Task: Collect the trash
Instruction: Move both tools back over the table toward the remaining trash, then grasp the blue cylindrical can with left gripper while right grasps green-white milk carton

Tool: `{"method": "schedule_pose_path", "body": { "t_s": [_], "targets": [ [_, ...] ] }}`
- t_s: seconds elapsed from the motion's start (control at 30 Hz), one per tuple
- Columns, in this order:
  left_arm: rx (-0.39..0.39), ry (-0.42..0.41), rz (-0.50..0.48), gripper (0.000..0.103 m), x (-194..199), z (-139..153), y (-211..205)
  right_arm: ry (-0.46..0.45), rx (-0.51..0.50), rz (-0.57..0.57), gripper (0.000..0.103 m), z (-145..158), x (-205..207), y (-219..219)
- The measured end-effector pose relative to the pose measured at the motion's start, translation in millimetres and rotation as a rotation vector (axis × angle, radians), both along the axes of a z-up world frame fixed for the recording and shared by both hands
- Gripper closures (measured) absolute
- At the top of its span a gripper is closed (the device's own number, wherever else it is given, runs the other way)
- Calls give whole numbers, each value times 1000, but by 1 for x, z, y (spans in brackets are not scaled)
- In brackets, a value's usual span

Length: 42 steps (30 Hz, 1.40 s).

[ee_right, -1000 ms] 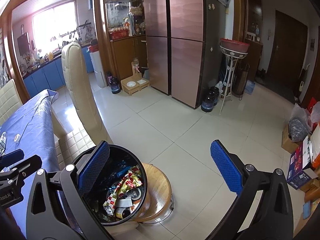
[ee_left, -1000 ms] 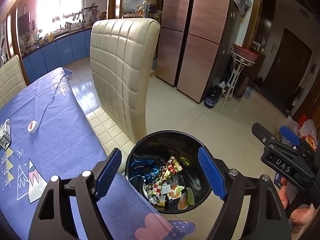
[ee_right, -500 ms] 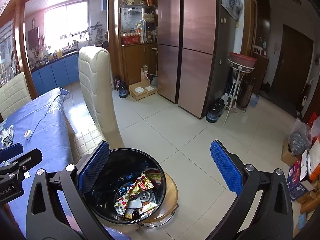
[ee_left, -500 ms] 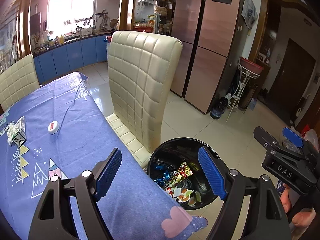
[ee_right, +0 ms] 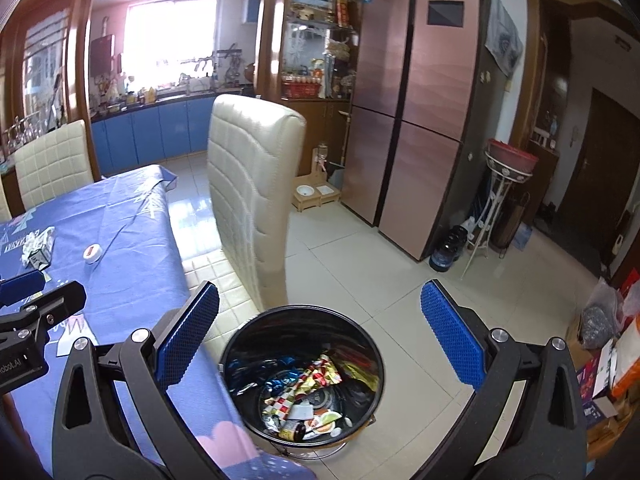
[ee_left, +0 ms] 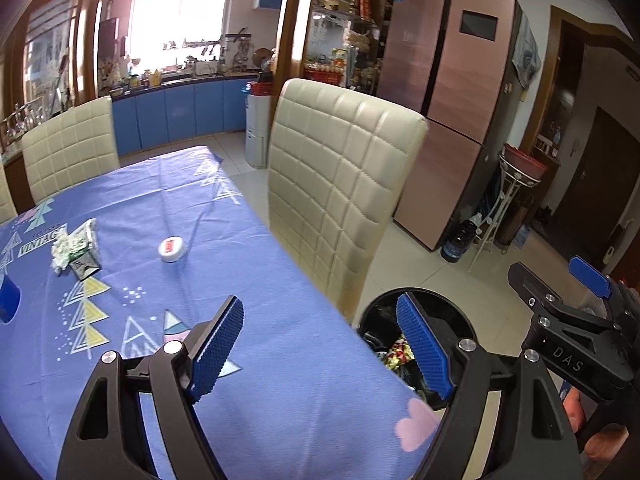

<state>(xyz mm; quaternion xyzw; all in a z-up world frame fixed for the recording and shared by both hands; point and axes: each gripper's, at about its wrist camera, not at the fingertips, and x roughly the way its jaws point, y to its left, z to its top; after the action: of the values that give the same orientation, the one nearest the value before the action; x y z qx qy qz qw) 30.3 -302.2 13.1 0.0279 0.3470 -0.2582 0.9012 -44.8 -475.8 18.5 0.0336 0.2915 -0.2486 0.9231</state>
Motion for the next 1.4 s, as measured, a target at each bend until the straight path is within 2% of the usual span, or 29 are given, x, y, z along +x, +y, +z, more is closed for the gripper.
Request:
{"method": "schedule_pose_path", "body": {
  "t_s": [0.27, 0.47, 0.87, 1.13, 1.4],
  "targets": [
    [12, 15, 127, 26, 28, -8, 74, 18, -21, 139, 3, -2, 47, 74],
    [35, -11, 239, 26, 43, -9, 140, 31, -31, 258, 3, -6, 84, 138],
    [84, 28, 473, 26, 88, -37, 275, 152, 47, 463, 12, -46, 178, 258],
    [142, 25, 601, 26, 114, -51, 341, 226, 53, 550, 13, -70, 234, 314],
    [147, 91, 667, 26, 155, -78, 387, 285, 0, 607, 14, -95, 284, 352]
  ]
}}
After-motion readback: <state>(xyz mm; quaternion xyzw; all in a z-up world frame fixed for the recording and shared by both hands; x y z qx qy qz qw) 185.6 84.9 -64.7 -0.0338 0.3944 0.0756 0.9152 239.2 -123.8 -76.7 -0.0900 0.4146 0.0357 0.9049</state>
